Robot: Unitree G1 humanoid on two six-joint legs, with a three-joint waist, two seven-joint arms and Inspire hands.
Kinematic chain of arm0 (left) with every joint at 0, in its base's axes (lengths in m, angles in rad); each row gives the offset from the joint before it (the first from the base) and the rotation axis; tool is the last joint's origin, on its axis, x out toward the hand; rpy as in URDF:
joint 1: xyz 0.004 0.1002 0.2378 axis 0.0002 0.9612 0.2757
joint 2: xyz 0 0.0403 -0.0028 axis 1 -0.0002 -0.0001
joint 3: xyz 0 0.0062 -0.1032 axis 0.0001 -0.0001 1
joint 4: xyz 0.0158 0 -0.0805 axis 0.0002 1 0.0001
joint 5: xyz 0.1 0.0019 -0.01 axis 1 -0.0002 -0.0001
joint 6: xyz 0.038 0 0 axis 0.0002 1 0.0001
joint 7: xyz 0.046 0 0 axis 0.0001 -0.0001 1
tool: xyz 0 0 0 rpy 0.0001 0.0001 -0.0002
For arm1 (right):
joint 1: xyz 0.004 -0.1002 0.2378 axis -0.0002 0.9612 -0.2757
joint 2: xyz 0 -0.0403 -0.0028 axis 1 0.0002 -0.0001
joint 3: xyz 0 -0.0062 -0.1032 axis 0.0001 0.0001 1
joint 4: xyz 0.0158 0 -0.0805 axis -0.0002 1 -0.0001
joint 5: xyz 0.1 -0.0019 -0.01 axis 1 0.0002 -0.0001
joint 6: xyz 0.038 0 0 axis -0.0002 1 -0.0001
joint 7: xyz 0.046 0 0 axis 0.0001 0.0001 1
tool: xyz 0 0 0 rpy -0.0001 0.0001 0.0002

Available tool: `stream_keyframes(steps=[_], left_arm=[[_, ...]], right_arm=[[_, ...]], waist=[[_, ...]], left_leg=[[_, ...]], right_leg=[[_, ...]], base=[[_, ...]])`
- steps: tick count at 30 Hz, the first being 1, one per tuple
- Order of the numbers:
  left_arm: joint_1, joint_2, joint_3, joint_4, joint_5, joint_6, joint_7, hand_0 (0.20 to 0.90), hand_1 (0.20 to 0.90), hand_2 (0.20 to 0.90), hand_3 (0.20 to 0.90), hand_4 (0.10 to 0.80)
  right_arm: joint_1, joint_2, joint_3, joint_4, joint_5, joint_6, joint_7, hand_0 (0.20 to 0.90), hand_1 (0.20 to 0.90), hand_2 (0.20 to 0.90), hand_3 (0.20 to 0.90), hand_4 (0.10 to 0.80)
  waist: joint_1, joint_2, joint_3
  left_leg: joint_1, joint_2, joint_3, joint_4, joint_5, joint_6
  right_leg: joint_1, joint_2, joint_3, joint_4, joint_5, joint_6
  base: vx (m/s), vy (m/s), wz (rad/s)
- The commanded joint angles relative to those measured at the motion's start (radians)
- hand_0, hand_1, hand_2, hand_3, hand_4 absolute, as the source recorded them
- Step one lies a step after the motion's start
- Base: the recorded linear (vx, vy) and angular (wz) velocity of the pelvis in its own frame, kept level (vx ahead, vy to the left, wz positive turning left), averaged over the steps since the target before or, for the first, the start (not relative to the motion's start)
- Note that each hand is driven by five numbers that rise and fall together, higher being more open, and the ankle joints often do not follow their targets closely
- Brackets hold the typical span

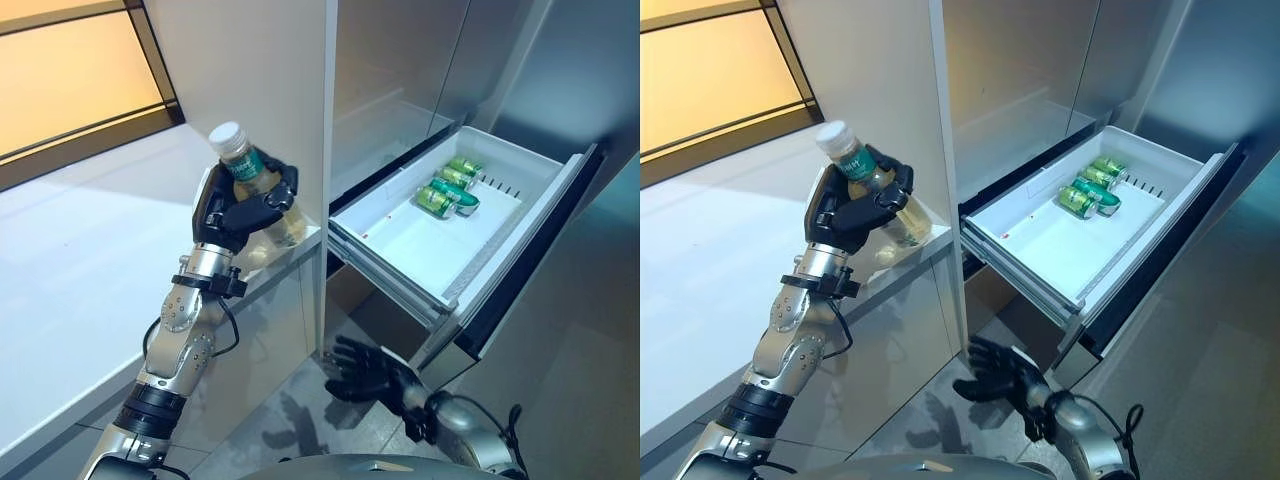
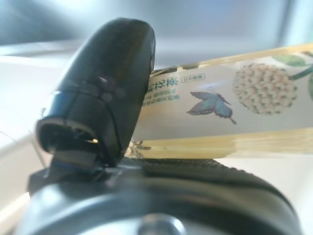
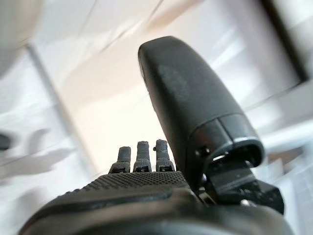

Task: Put drinks into fridge and close the fridge

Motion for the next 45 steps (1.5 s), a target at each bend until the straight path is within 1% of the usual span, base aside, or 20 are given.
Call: stream_keyframes(steps=[1,2,3,4,8,9,13,19,21,26,31,35,40,43,45], left_arm=[[-0.159,-0.015,0.002,-0.147,-0.114,-0.170,-0.157,0.300,0.300,0.300,0.200,0.100],[-0.145,-0.016,-0.008,-0.159,-0.133,-0.155,-0.195,0.300,0.300,0.300,0.200,0.100],[-0.139,-0.016,-0.013,-0.164,-0.140,-0.149,-0.211,0.300,0.300,0.300,0.200,0.100],[-0.128,-0.017,-0.023,-0.172,-0.138,-0.135,-0.239,0.300,0.300,0.300,0.200,0.100],[-0.123,-0.022,-0.037,-0.168,-0.138,-0.086,-0.272,0.300,0.300,0.300,0.200,0.100],[-0.119,-0.024,-0.047,-0.166,-0.138,-0.054,-0.281,0.300,0.300,0.300,0.200,0.100],[-0.114,-0.031,-0.074,-0.155,-0.126,-0.010,-0.285,0.300,0.300,0.300,0.200,0.100],[-0.124,-0.023,-0.118,-0.106,-0.059,0.001,-0.246,0.300,0.300,0.300,0.200,0.100],[-0.129,-0.015,-0.126,-0.078,-0.011,0.001,-0.217,0.300,0.300,0.300,0.200,0.100],[-0.142,0.010,-0.135,-0.030,0.027,0.007,-0.171,0.300,0.300,0.300,0.200,0.100],[-0.141,0.016,-0.136,0.007,0.057,0.023,-0.161,0.300,0.300,0.300,0.200,0.100],[-0.142,0.018,-0.138,0.038,0.080,0.033,-0.152,0.300,0.300,0.300,0.200,0.100],[-0.142,0.022,-0.134,0.065,0.075,0.035,-0.155,0.300,0.300,0.300,0.200,0.100],[-0.142,0.019,-0.129,0.066,0.056,0.047,-0.161,0.300,0.300,0.300,0.200,0.100],[-0.144,0.013,-0.132,0.066,0.025,0.056,-0.177,0.300,0.300,0.300,0.200,0.100]], right_arm=[[-0.111,-0.042,-0.055,-0.210,0.088,-0.061,0.076,0.900,0.900,0.900,0.900,0.800],[-0.135,-0.074,-0.075,-0.286,0.112,-0.053,0.094,0.900,0.900,0.900,0.900,0.800],[-0.148,-0.087,-0.086,-0.322,0.126,-0.048,0.103,0.900,0.900,0.900,0.900,0.800],[-0.184,-0.112,-0.106,-0.384,0.144,-0.058,0.116,0.900,0.900,0.900,0.900,0.800],[-0.238,-0.135,-0.131,-0.451,0.225,-0.034,0.137,0.900,0.900,0.900,0.900,0.800],[-0.255,-0.140,-0.137,-0.472,0.260,-0.014,0.147,0.900,0.900,0.900,0.900,0.800],[-0.276,-0.154,-0.138,-0.499,0.313,0.006,0.169,0.900,0.900,0.900,0.900,0.800],[-0.319,-0.179,-0.123,-0.512,0.397,0.046,0.198,0.900,0.900,0.900,0.900,0.800],[-0.335,-0.193,-0.117,-0.517,0.403,0.063,0.221,0.900,0.900,0.900,0.900,0.800],[-0.361,-0.233,-0.124,-0.525,0.419,0.039,0.191,0.900,0.900,0.900,0.900,0.800],[-0.374,-0.238,-0.146,-0.524,0.430,0.021,0.181,0.900,0.900,0.900,0.900,0.800],[-0.390,-0.255,-0.172,-0.529,0.438,0.026,0.171,0.900,0.900,0.900,0.900,0.800],[-0.401,-0.272,-0.194,-0.521,0.449,0.027,0.162,0.900,0.900,0.900,0.900,0.800],[-0.405,-0.268,-0.203,-0.524,0.491,0.066,0.156,0.900,0.900,0.900,0.900,0.800],[-0.401,-0.256,-0.194,-0.521,0.521,0.119,0.159,0.900,0.900,0.900,0.900,0.800]], waist=[[-0.010,0.033,-0.022],[-0.010,0.034,-0.022],[-0.010,0.034,-0.022],[-0.009,0.034,-0.023],[-0.006,0.035,-0.029],[-0.005,0.035,-0.031],[-0.004,0.033,-0.035],[0.000,0.027,-0.039],[0.002,0.025,-0.041],[0.001,0.021,-0.046],[-0.001,0.021,-0.048],[-0.004,0.021,-0.051],[-0.007,0.020,-0.054],[-0.007,0.019,-0.055],[-0.006,0.018,-0.054]], left_leg=[[0.017,-0.029,-0.008,0.020,-0.125,0.024],[0.016,-0.030,-0.008,0.020,-0.124,0.025],[0.016,-0.030,-0.007,0.020,-0.124,0.026],[0.014,-0.031,-0.006,0.023,-0.125,0.028],[0.010,-0.032,-0.004,0.025,-0.127,0.033],[0.008,-0.032,-0.003,0.027,-0.127,0.034],[0.004,-0.031,-0.001,0.029,-0.127,0.035],[-0.001,-0.032,-0.003,0.031,-0.126,0.035],[-0.005,-0.033,-0.003,0.032,-0.125,0.035],[-0.009,-0.034,-0.002,0.030,-0.122,0.033],[-0.013,-0.035,-0.002,0.030,-0.120,0.034],[-0.014,-0.035,-0.001,0.029,-0.121,0.033],[-0.014,-0.034,0.002,0.029,-0.121,0.031],[-0.015,-0.034,0.001,0.030,-0.121,0.031],[-0.017,-0.035,-0.001,0.032,-0.122,0.031]], right_leg=[[-0.085,0.034,-0.026,0.121,-0.061,0.060],[-0.087,0.034,-0.022,0.122,-0.058,0.061],[-0.088,0.034,-0.020,0.121,-0.057,0.061],[-0.091,0.034,-0.015,0.123,-0.055,0.061],[-0.096,0.035,-0.008,0.124,-0.052,0.060],[-0.098,0.035,-0.005,0.122,-0.049,0.059],[-0.100,0.035,-0.005,0.119,-0.044,0.056],[-0.101,0.036,-0.007,0.113,-0.037,0.054],[-0.102,0.035,-0.009,0.111,-0.035,0.053],[-0.105,0.035,-0.012,0.107,-0.030,0.054],[-0.108,0.035,-0.009,0.102,-0.025,0.054],[-0.108,0.036,-0.005,0.099,-0.022,0.056],[-0.108,0.036,-0.004,0.097,-0.019,0.057],[-0.110,0.036,-0.004,0.097,-0.018,0.058],[-0.110,0.035,-0.005,0.097,-0.018,0.059]], base=[[-0.058,0.007,-0.02],[-0.050,0.007,-0.03],[-0.059,0.009,-0.04],[-0.045,0.008,-0.02],[-0.032,0.004,-0.06],[-0.028,-0.002,-0.09],[-0.007,0.000,-0.01],[0.000,0.000,0.00],[0.000,0.000,0.00],[-0.010,-0.011,0.03],[0.000,0.000,0.00],[0.000,0.000,0.00],[0.000,0.000,0.00],[0.000,0.000,0.00],[0.000,0.000,0.00]])
